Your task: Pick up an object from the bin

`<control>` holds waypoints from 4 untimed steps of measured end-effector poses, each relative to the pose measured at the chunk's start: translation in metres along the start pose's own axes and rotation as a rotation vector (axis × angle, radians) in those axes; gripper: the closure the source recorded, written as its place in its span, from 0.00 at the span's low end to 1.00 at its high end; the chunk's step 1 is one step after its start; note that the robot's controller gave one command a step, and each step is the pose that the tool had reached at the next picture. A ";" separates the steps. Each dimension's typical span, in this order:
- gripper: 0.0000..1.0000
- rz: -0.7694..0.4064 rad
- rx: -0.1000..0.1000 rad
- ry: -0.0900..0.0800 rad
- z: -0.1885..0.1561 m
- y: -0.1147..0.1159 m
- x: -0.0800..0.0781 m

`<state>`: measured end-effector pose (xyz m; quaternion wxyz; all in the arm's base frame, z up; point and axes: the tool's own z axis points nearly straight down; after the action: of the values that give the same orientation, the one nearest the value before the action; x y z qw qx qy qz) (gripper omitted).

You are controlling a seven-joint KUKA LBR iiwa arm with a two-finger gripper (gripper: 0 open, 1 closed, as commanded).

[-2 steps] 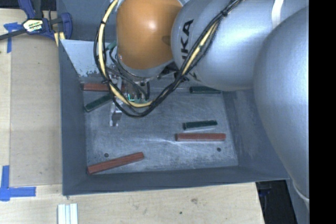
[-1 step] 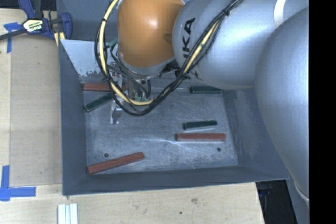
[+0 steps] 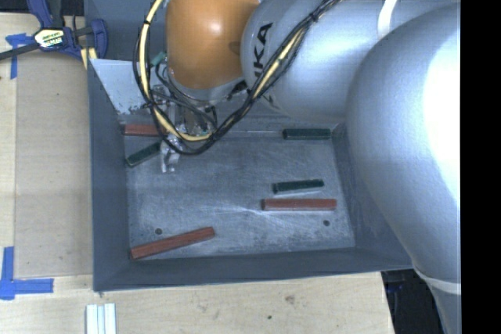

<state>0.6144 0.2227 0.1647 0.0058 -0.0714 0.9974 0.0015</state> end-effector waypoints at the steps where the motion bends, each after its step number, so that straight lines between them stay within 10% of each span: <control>1: 0.00 -0.038 0.002 0.013 0.035 -0.003 -0.008; 3: 0.00 -0.232 -0.001 -0.012 0.085 0.015 -0.019; 4: 1.00 -0.290 -0.002 -0.003 0.089 0.017 -0.013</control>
Offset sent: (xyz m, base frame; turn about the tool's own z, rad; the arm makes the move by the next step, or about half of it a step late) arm 0.0134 0.0219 -0.0488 -0.1600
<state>0.6258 0.2422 0.0760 0.0074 -0.2148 0.9766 0.0019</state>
